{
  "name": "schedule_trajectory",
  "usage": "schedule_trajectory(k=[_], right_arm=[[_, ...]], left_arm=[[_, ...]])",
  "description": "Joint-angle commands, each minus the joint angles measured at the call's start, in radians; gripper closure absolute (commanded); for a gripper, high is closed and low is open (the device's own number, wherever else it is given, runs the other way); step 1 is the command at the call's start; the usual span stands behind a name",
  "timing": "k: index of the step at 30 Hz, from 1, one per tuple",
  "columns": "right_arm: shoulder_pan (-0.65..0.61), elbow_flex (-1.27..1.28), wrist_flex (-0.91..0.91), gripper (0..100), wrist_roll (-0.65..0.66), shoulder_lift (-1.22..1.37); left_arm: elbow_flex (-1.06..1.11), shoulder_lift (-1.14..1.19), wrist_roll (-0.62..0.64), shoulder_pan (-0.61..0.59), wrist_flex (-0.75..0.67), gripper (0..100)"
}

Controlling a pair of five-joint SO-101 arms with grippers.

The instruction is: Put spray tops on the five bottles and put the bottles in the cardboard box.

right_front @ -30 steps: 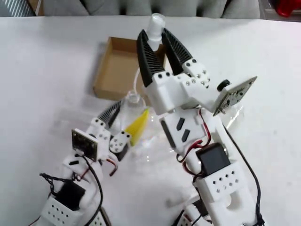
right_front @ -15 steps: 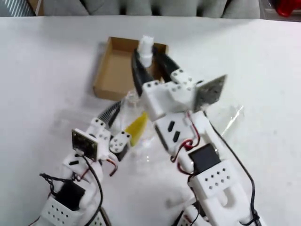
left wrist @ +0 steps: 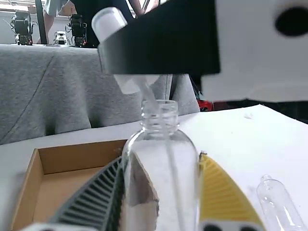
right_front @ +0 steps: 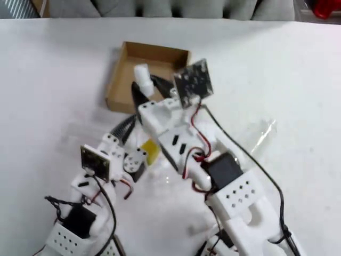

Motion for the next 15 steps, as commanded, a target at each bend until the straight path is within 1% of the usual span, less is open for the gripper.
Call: schedule_trajectory(k=[1, 8, 15], right_arm=[[0.007, -0.112, 0.077, 81.0, 0.006, 0.007], [0.039, -0.264, 0.194, 80.4, 0.006, 0.010], [0.102, -0.399, 0.229, 80.8, 0.006, 0.012]], left_arm=[[-0.017, -0.015, 0.003, -0.007, -0.023, 98], [-0.015, -0.015, 0.002, -0.007, -0.023, 98], [-0.015, -0.015, 0.000, -0.007, -0.023, 98]])
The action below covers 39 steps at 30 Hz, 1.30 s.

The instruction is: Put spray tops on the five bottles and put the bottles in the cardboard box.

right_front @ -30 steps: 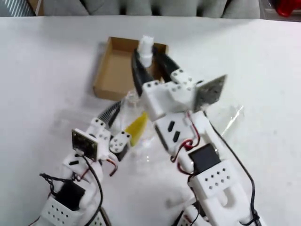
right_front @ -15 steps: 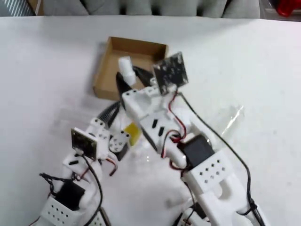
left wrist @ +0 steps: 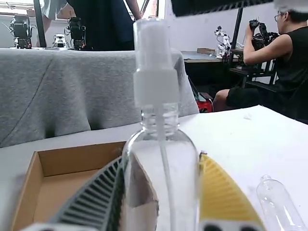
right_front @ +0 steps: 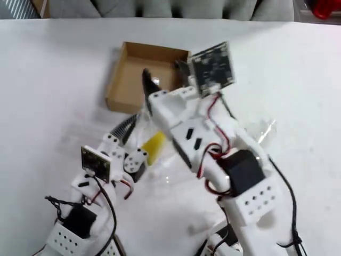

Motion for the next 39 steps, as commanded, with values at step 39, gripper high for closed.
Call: schedule_trajectory(k=[39], right_arm=[[0.102, -0.206, 0.105, 98.1, 0.009, 0.171]], left_arm=[[-0.014, -0.015, 0.003, -0.008, -0.021, 98]])
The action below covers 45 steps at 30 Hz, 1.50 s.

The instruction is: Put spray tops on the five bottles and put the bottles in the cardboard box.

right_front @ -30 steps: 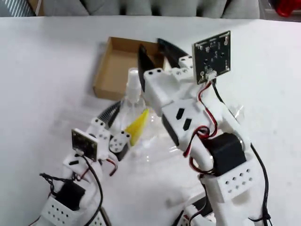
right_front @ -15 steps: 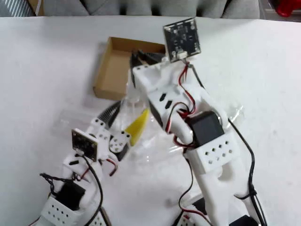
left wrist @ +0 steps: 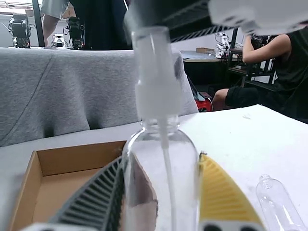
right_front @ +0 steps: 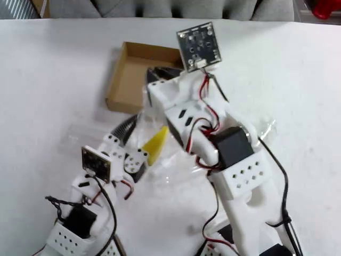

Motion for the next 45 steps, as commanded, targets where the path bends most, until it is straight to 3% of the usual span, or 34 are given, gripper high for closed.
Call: schedule_trajectory(k=[1, 10, 15, 19, 24, 29, 38, 45], right_arm=[[0.064, -0.091, -0.021, 98.1, 0.008, -0.015], [0.140, -0.100, 0.157, 98.3, 0.008, -0.044], [0.131, 0.064, 0.197, 98.3, 0.008, -0.174], [0.102, 0.236, 0.153, 98.3, 0.009, -0.288], [0.064, 0.456, 0.021, 98.3, 0.014, -0.407], [-0.074, 0.695, -0.127, 98.3, 0.015, -0.495], [-0.295, 1.040, -0.492, 98.3, 0.015, -0.530], [-0.348, 1.212, -0.831, 98.3, 0.015, -0.524]], left_arm=[[-0.014, -0.015, 0.005, -0.010, -0.021, 98], [-0.023, -0.013, 0.012, -0.016, -0.028, 98], [-0.087, 0.028, 0.057, -0.088, -0.021, 98], [-0.183, 0.205, 0.104, -0.140, -0.023, 98], [-0.298, 0.447, 0.114, -0.180, -0.035, 98], [-0.342, 0.575, 0.275, -0.280, -0.133, 98], [-0.344, 0.595, 0.319, -0.329, -0.180, 98], [-0.342, 0.595, 0.319, -0.325, -0.172, 98]])
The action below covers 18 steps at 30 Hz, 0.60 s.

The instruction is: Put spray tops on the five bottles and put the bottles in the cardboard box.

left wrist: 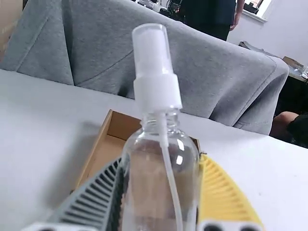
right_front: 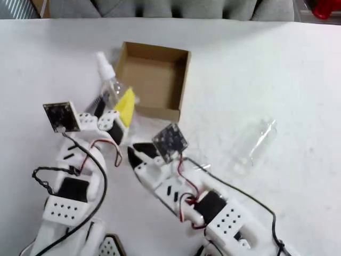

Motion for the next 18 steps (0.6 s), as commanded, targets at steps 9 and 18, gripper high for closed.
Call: schedule_trajectory(k=[9, 18], right_arm=[[-0.013, 0.109, -0.335, 98.3, 0.006, -0.018], [-0.008, 0.123, -0.337, 98.3, 0.003, -0.018]], left_arm=[[-0.104, -0.013, 0.006, 0.028, 0.087, 98], [-0.049, -0.351, 0.002, 0.110, 0.262, 98]])
